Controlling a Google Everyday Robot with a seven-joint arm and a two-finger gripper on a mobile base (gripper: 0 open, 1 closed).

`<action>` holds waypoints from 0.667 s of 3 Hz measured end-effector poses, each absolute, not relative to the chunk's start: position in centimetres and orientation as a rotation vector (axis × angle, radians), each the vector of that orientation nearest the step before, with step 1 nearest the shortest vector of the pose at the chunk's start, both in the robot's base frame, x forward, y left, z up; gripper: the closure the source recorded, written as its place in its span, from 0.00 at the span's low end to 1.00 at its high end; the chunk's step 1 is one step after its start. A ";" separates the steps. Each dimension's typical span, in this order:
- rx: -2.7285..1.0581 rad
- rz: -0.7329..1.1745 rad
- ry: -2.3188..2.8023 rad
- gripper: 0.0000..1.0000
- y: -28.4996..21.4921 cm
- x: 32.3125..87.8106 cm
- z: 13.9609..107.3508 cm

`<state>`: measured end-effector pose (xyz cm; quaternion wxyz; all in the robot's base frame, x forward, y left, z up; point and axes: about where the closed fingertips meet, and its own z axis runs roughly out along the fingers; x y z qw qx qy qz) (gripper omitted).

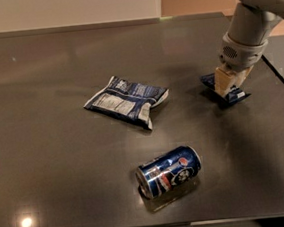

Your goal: Move rxbar blueberry near pepsi can

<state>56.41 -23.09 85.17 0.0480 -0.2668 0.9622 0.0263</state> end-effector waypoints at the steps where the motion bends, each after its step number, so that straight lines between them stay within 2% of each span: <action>1: -0.877 0.108 2.859 1.00 -21.5 56.1 87.3; 2: -0.908 0.160 2.834 1.00 -19.4 55.5 87.9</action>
Offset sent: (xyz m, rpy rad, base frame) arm -0.0212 0.0602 0.0370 0.1106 -0.0406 0.1067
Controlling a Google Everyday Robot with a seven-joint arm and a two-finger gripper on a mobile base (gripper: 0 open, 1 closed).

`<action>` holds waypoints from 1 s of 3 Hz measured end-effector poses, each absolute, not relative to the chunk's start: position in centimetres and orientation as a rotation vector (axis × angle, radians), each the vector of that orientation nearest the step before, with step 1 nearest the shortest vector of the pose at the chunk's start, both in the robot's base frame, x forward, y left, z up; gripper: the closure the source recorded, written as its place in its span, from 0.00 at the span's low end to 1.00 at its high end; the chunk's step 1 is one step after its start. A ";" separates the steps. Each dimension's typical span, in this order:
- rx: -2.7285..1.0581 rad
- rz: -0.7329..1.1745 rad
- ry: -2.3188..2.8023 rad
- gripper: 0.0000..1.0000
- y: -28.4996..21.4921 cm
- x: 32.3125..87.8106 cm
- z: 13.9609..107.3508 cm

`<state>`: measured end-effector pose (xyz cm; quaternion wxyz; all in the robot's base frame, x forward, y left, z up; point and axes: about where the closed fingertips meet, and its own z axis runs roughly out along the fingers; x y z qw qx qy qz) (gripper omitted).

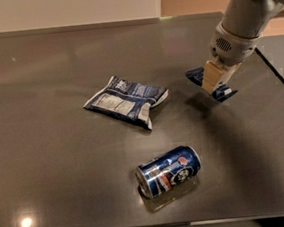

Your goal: Move rxbar blueberry near pepsi can

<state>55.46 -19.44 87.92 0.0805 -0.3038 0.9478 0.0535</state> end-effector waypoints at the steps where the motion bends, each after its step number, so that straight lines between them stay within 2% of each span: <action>1: -0.888 0.253 2.876 1.00 -17.4 54.9 87.5; 2: -0.847 0.309 2.928 1.00 -15.3 54.6 87.2; 3: -0.847 0.309 2.928 1.00 -15.3 54.6 87.2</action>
Offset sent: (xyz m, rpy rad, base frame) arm -0.0275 0.0590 -0.0058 0.0748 0.2286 -0.0760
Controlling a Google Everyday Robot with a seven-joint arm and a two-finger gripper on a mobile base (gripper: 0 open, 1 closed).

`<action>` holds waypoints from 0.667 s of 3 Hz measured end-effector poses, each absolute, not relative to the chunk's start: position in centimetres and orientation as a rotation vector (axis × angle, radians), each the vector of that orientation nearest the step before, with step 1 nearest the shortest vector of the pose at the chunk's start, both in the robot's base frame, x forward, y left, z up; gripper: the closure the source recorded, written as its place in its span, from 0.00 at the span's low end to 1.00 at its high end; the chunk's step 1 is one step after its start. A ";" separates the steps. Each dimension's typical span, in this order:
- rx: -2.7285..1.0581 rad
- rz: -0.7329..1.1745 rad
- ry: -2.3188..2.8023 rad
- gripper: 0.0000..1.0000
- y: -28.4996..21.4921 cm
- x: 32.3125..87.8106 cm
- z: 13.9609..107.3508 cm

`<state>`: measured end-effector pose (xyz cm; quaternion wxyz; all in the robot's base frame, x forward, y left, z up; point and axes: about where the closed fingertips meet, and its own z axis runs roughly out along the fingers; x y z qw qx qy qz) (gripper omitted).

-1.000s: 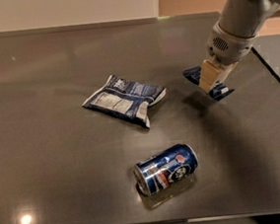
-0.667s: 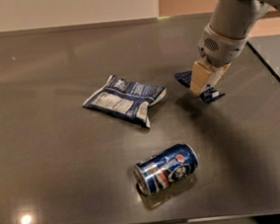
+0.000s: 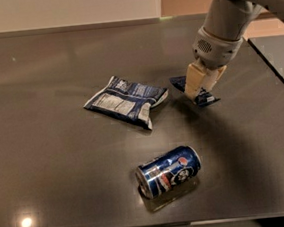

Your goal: Move rxbar blueberry near pepsi can

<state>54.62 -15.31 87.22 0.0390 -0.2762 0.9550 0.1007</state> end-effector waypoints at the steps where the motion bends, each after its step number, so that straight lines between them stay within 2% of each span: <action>1: -0.789 0.289 2.935 1.00 -14.9 53.4 87.5; 2: -0.752 0.268 2.947 1.00 -13.6 51.3 87.6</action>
Offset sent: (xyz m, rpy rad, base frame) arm -0.0661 0.0303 0.0028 -0.0464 0.0102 -0.0967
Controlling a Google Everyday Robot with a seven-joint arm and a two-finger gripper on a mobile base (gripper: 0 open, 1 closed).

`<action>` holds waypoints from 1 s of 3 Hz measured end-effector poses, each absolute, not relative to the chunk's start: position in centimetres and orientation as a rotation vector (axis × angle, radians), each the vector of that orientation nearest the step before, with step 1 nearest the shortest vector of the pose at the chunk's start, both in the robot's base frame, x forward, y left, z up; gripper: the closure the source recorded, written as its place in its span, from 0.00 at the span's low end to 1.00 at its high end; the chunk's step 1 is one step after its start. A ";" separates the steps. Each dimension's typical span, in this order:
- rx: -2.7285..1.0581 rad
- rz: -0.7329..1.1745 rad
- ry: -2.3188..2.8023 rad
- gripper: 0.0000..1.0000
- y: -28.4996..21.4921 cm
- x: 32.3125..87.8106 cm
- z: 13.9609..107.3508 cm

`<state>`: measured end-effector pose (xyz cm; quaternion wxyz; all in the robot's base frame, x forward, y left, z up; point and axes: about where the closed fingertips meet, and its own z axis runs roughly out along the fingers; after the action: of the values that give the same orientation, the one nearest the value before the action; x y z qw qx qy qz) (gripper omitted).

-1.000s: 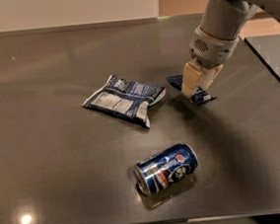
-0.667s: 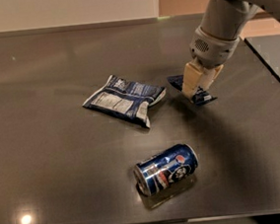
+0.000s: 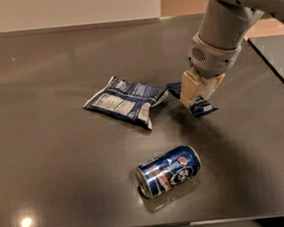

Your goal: Move rxbar blueberry near pepsi can

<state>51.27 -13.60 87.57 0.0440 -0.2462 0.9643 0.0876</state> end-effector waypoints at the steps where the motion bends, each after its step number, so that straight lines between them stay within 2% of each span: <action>1: -0.719 0.269 2.973 1.00 -12.7 49.7 86.6; 3: -0.704 0.305 3.016 1.00 -11.3 48.5 84.3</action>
Offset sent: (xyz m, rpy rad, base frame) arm -0.0348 0.0232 -0.0412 0.0020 0.0893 -0.0386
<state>48.51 -11.35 84.33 0.0149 -0.2261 0.9690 0.0981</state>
